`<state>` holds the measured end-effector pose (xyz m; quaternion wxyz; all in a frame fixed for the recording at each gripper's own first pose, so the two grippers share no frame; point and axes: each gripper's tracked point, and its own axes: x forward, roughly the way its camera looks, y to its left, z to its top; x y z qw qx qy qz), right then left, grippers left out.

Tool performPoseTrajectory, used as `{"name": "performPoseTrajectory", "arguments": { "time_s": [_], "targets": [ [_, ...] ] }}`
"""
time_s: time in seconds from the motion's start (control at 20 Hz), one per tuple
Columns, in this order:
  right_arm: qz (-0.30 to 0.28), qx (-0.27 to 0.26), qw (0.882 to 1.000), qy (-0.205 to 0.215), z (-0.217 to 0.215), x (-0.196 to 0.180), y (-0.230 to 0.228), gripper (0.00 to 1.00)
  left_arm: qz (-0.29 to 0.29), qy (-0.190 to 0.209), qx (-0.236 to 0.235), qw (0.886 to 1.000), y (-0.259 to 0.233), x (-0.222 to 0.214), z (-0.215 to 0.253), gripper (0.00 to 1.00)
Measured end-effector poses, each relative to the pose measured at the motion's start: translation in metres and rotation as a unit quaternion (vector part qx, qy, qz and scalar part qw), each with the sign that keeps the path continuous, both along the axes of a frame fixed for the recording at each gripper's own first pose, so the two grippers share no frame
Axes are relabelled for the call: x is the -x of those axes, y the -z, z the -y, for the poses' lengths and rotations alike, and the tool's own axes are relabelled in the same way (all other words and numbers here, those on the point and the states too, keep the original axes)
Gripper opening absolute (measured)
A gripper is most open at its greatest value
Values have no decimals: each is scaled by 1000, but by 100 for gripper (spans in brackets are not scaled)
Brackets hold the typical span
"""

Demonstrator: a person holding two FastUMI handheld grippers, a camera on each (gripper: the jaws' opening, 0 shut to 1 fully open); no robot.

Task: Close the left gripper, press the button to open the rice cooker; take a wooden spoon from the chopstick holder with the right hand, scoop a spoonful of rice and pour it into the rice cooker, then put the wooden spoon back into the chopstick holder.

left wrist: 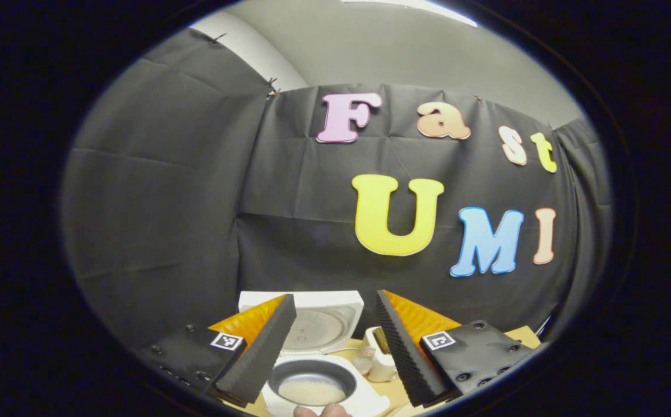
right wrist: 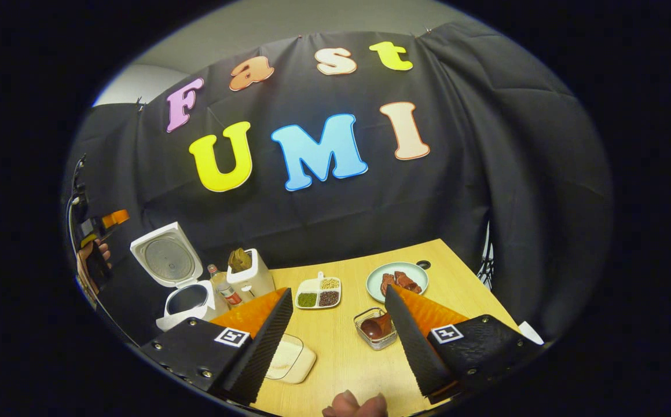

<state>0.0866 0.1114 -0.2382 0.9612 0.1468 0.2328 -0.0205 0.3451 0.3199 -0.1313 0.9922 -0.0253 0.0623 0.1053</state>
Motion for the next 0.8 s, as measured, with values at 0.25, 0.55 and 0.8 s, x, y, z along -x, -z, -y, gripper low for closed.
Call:
{"name": "performPoseTrajectory", "arguments": {
  "time_s": [0.25, 0.55, 0.8],
  "targets": [
    [-19, 32, 999, -10, -17, 15, -8, 98, -16, -26, 2, 1000, 31, -87, -39, 93],
    [-28, 46, 999, 2, -8, 15, -11, 98, -44, -46, -32, 997, 63, -160, -65, 93],
    [-35, 51, 998, -14, -19, 12, -8, 98, -111, -64, -23, 992, 113, -165, -78, 94]
  ]
}}
